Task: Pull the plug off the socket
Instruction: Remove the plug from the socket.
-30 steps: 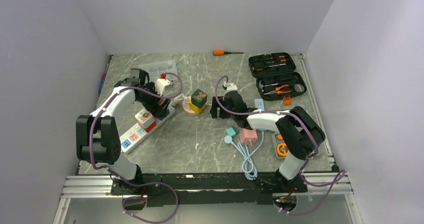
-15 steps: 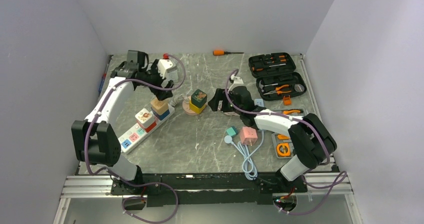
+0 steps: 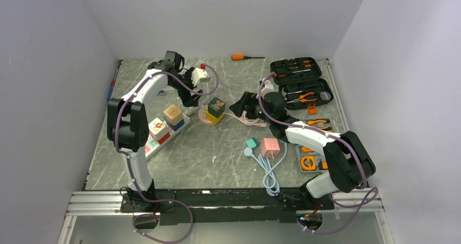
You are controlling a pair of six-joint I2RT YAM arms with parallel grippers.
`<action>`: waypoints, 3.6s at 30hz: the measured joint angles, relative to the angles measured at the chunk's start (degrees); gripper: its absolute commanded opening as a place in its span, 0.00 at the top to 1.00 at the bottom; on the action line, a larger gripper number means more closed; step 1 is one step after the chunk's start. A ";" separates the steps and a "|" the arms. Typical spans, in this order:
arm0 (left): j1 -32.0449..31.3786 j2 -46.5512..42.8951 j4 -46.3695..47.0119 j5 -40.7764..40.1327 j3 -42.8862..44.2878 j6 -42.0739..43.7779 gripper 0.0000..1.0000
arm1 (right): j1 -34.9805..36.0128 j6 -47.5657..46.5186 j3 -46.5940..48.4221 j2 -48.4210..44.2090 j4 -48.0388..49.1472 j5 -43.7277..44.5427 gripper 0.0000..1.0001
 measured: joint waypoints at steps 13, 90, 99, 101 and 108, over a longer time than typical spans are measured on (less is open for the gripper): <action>-2.40 2.56 4.13 -4.17 -6.97 8.50 0.01 | -0.94 1.11 -1.09 -0.59 1.20 -2.19 0.19; -3.85 -1.07 -2.19 7.02 -16.87 -2.36 1.00 | 14.16 20.41 2.89 18.49 2.64 3.82 0.00; -3.48 -1.03 -2.67 7.30 -16.46 -4.72 1.00 | 13.77 29.14 -2.40 20.70 16.57 5.84 0.13; -3.48 -0.92 -2.80 7.58 -16.41 -5.49 1.00 | 13.81 30.18 -2.93 20.76 17.53 7.08 0.13; -3.50 0.61 -2.93 10.49 -16.41 -10.51 1.00 | 13.07 32.00 -4.48 20.24 19.30 10.14 0.09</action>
